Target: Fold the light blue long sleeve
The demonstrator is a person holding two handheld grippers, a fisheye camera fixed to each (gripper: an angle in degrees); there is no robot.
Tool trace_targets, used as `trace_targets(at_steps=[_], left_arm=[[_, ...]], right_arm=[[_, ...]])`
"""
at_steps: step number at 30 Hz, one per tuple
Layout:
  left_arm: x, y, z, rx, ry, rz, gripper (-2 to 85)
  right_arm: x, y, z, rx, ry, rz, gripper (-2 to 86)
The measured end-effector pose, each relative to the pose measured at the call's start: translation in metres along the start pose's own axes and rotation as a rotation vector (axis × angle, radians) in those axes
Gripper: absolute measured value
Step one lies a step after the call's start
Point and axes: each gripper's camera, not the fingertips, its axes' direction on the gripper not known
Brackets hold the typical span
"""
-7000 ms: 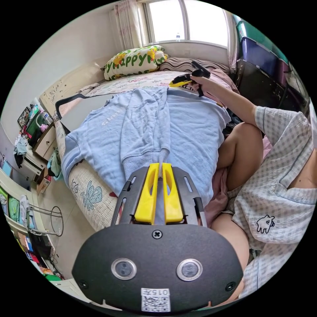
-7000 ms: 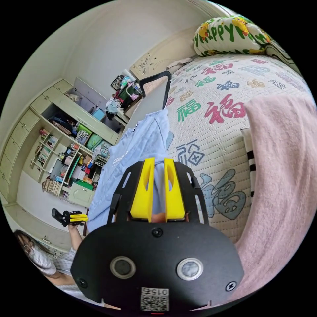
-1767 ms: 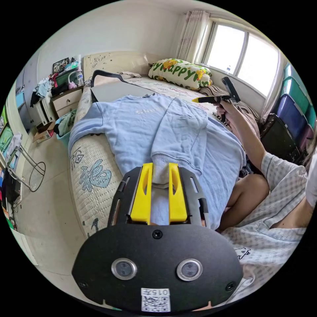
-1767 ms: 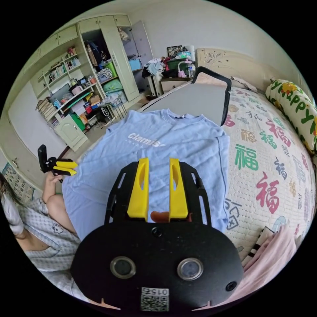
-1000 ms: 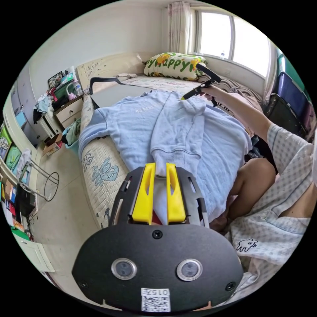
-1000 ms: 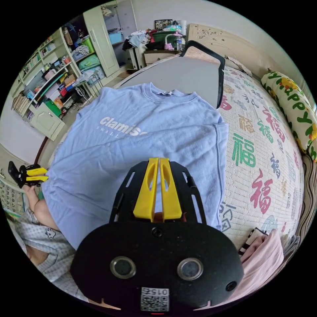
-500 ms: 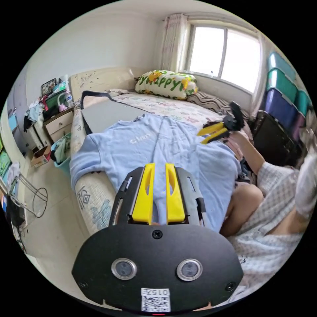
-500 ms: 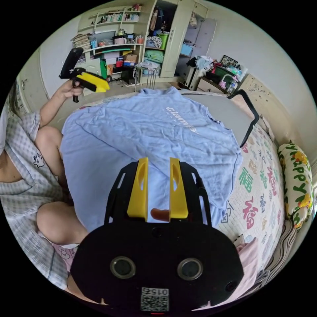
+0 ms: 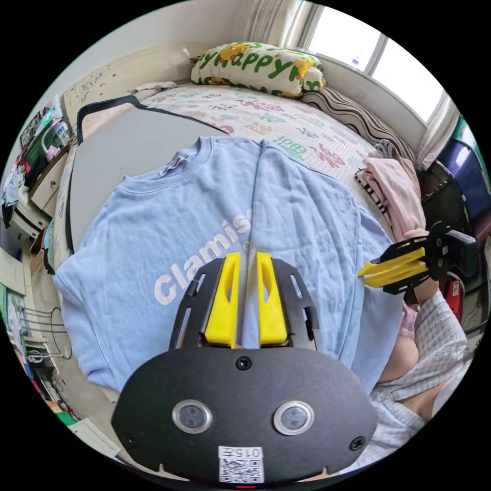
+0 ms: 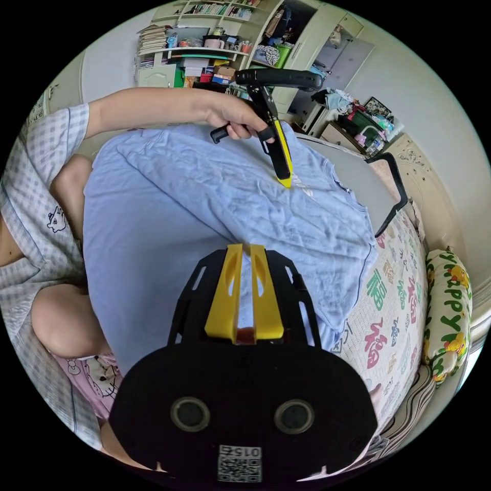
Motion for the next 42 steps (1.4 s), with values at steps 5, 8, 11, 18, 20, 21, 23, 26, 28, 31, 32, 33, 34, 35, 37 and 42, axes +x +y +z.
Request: trace_targets(at_steps=[5,8,11,18,20,21,23,26,28,31,32,33,34,35,37,42], left_arm=[[0.006,-0.007,-0.002,0.0,0.016,0.04,0.6],[0.018,-0.012,-0.006,0.003,-0.077,0.077,0.1],[0.032,-0.018,0.002,-0.024,-0.139,0.116,0.2],[0.045,-0.005,-0.014,0.011,-0.15,0.106,1.5],[0.044,0.017,-0.029,0.032,-0.104,0.103,2.6],[0.043,0.022,-0.032,0.034,-0.078,0.101,2.9],[0.037,0.044,-0.039,0.025,0.027,0.087,4.0],[0.032,0.064,-0.037,0.004,0.062,0.069,3.2],[0.029,0.07,-0.031,-0.015,0.05,0.062,2.1],[0.029,0.076,-0.024,-0.024,0.057,0.067,0.6],[0.03,0.078,-0.024,-0.022,0.06,0.079,0.2],[0.031,0.079,-0.024,-0.023,0.061,0.084,0.1],[0.033,0.082,-0.024,-0.018,0.04,0.097,-0.2],[0.037,0.085,-0.025,-0.018,-0.002,0.122,-0.3],[0.044,0.092,-0.026,-0.019,-0.113,0.157,-0.4],[0.047,0.115,-0.022,0.003,-0.245,0.165,-0.3]], right_arm=[[-0.005,0.005,0.001,-0.004,0.005,-0.002,-0.5],[-0.007,0.007,-0.001,-0.032,-0.014,0.0,-0.6],[-0.013,0.008,0.001,-0.052,0.008,-0.007,-0.1],[-0.007,0.01,-0.016,-0.021,-0.015,0.059,4.9],[-0.009,0.017,-0.034,0.077,-0.04,0.068,5.4],[-0.011,0.017,-0.037,0.102,-0.053,0.058,5.5],[-0.021,0.01,-0.04,0.153,-0.09,0.013,6.1],[-0.037,-0.012,-0.022,0.105,-0.065,-0.064,7.6],[-0.043,-0.027,-0.006,0.063,-0.057,-0.098,7.7],[-0.047,-0.046,0.019,0.001,-0.087,-0.119,4.5],[-0.046,-0.05,0.024,-0.008,-0.095,-0.111,2.3],[-0.045,-0.051,0.025,-0.003,-0.103,-0.108,1.6],[-0.043,-0.052,0.026,-0.005,-0.11,-0.1,0.4],[-0.042,-0.051,0.026,-0.009,-0.129,-0.097,0.0],[-0.038,-0.049,0.026,-0.007,-0.156,-0.086,-0.3],[-0.023,-0.051,0.033,-0.004,-0.229,-0.02,2.2]])
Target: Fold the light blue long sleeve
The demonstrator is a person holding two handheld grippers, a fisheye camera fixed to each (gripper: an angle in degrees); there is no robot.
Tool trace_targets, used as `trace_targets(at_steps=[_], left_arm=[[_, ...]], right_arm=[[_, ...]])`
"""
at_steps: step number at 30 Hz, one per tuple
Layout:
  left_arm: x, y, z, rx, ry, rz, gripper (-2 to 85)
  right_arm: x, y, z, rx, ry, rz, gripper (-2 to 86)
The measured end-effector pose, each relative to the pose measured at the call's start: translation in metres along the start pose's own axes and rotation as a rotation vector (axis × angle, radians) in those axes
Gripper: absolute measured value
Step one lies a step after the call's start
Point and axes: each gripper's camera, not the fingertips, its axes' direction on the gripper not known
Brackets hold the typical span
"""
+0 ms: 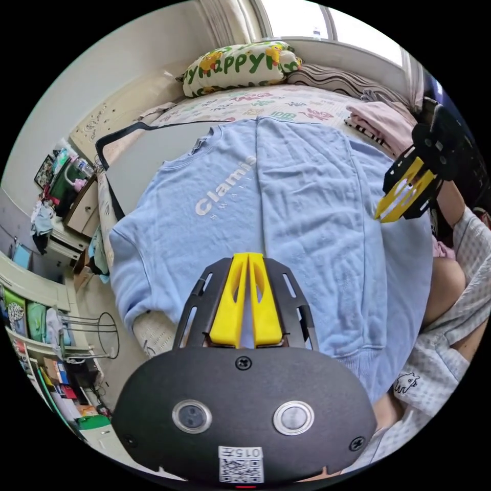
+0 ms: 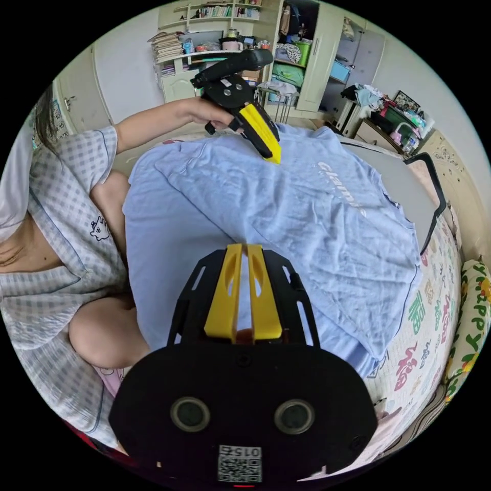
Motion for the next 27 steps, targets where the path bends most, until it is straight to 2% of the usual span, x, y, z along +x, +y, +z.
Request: trace_targets(at_steps=[3,5,8,12,15,18,19,24,27], left_arm=[[-0.003,0.034,-0.024,0.123,0.129,-0.02,0.1],[0.003,0.066,-0.045,0.21,0.306,0.014,0.8],[0.02,0.098,-0.048,0.198,0.413,0.068,1.9],[0.03,0.133,-0.028,0.109,0.392,0.063,3.2],[0.019,0.164,-0.021,0.153,0.427,-0.001,3.3],[0.014,0.19,-0.016,0.156,0.409,-0.02,1.6],[0.014,0.197,-0.01,0.09,0.383,-0.004,0.9],[-0.01,0.242,-0.005,0.198,0.477,-0.092,0.7],[-0.058,0.303,-0.024,0.41,0.514,-0.281,2.6]], right_arm=[[0.015,0.003,-0.019,0.082,-0.044,0.045,4.0],[0.037,0.009,-0.037,0.165,-0.018,0.128,3.9],[0.077,0.005,-0.031,0.144,0.086,0.272,2.7],[0.12,-0.009,0.004,0.039,0.165,0.418,0.7],[0.139,-0.019,0.038,-0.094,0.245,0.482,-0.2],[0.14,-0.023,0.045,-0.061,0.237,0.497,-0.5],[0.142,-0.024,0.049,-0.054,0.227,0.508,-0.5],[0.146,-0.032,0.059,-0.043,0.178,0.569,-0.5],[0.138,-0.042,0.056,-0.004,0.187,0.579,-0.4]])
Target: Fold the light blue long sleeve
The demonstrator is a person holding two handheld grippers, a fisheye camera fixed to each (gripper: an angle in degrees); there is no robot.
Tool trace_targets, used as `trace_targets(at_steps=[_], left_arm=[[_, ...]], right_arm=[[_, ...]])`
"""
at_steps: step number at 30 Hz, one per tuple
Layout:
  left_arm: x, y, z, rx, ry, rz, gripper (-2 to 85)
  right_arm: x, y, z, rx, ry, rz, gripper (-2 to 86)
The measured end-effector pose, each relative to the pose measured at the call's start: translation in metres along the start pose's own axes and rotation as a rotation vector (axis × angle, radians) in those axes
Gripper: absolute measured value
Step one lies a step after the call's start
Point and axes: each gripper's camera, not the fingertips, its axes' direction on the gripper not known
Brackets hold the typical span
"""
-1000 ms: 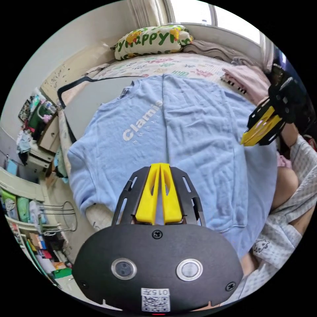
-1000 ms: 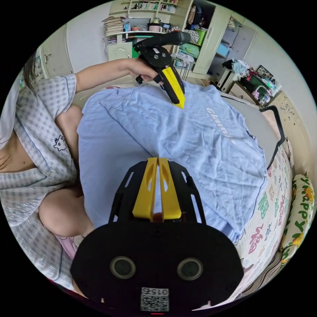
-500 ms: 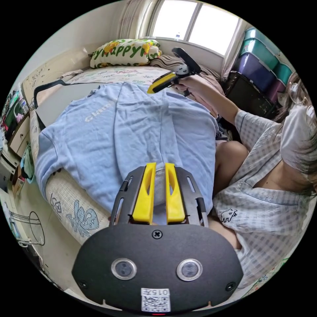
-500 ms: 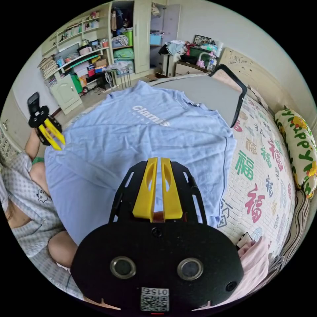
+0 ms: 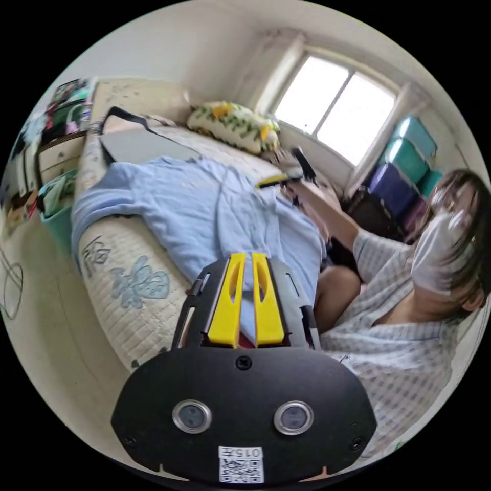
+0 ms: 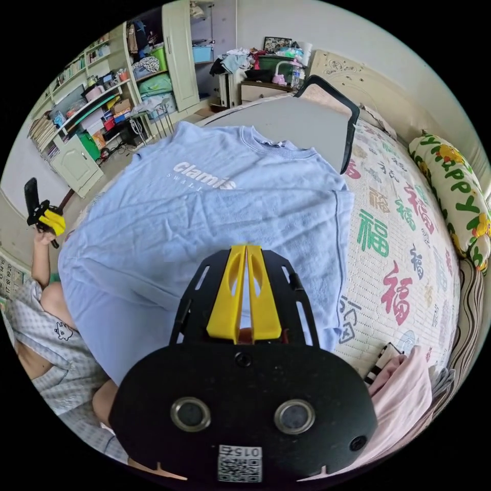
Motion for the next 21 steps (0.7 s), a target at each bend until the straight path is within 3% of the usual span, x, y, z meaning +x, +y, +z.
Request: trace_targets(at_steps=[2,7,15,21], left_arm=[[-0.058,0.039,-0.058,0.248,-0.013,-0.216,5.4],[-0.197,0.127,-0.106,0.515,0.028,-0.657,8.4],[-0.349,0.23,-0.052,0.607,0.257,-1.057,14.8],[-0.414,0.264,-0.017,0.631,0.418,-1.138,17.9]], right_arm=[[-0.021,-0.008,-0.013,0.074,-0.03,-0.038,0.0],[-0.092,-0.059,-0.024,0.202,-0.145,-0.162,2.4],[-0.298,-0.188,0.056,0.068,-0.167,-0.55,9.9],[-0.437,-0.246,0.153,-0.084,0.122,-0.782,11.1]])
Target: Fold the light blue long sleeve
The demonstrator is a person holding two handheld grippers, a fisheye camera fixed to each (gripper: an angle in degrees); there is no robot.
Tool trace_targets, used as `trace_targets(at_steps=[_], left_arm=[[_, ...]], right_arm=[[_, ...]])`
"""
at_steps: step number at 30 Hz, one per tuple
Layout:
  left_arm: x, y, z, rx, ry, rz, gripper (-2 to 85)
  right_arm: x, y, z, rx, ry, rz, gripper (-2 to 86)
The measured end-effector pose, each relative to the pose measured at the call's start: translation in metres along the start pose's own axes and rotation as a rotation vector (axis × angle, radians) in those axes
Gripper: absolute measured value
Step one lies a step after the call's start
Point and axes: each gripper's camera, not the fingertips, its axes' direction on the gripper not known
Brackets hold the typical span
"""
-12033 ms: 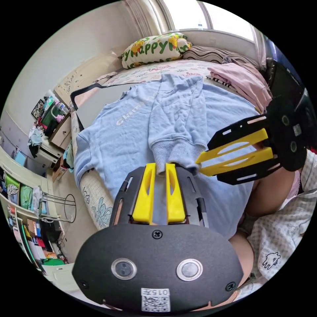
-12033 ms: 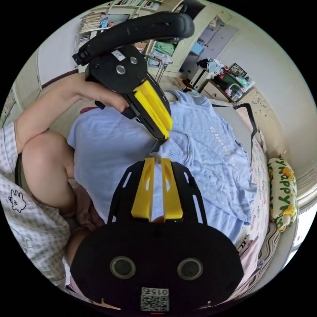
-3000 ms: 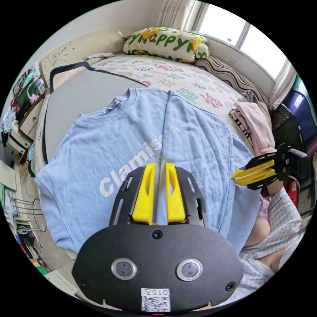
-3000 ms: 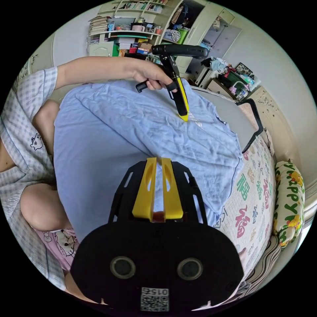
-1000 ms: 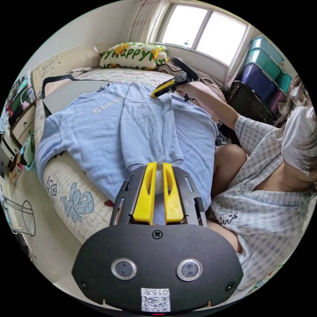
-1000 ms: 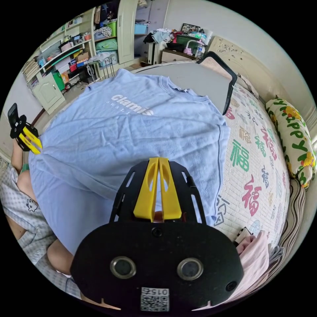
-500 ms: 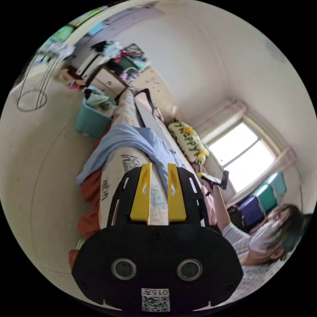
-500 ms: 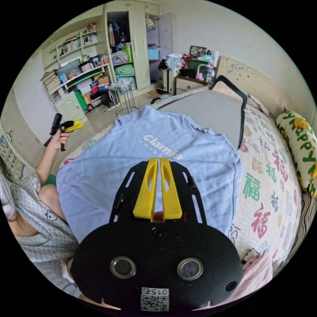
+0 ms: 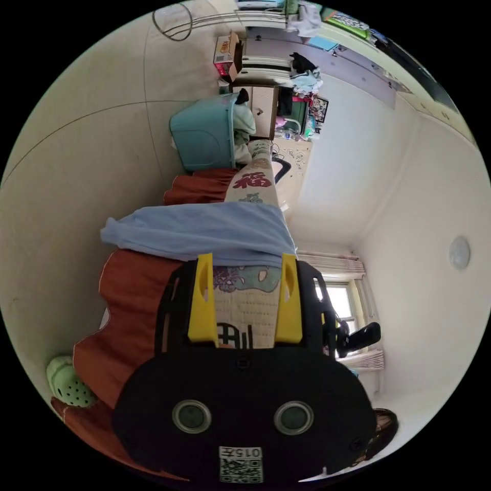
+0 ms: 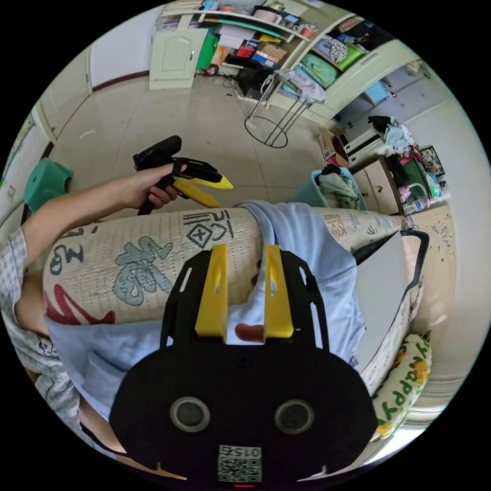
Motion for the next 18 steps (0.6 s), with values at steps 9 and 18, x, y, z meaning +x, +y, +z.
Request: trace_targets(at_steps=[9,18], left_arm=[[-0.054,-0.042,0.018,-0.084,0.069,-0.081,16.8],[-0.057,-0.044,-0.022,0.0,0.034,-0.075,5.2]], right_arm=[[-0.007,-0.062,0.048,-0.136,0.083,0.024,0.7],[-0.042,-0.082,0.042,-0.094,0.114,-0.013,-0.9]])
